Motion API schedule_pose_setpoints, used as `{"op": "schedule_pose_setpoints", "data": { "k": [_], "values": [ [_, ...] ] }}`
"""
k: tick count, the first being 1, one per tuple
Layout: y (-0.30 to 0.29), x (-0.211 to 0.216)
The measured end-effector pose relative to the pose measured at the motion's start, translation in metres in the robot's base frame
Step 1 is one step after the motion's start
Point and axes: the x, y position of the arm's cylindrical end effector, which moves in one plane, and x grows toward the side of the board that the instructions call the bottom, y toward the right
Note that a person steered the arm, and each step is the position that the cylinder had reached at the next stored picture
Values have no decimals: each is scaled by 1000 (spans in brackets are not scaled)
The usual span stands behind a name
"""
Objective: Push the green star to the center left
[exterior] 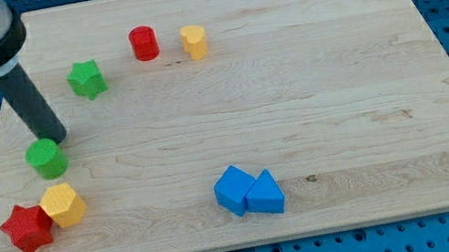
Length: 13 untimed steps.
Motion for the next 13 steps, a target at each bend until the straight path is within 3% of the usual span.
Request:
{"op": "schedule_pose_setpoints", "data": {
  "k": [3,4,7,8,9,13],
  "values": [
    [0,41],
    [-3,32],
    [-25,-130],
    [24,-171],
    [36,-172],
    [40,-97]
  ]
}}
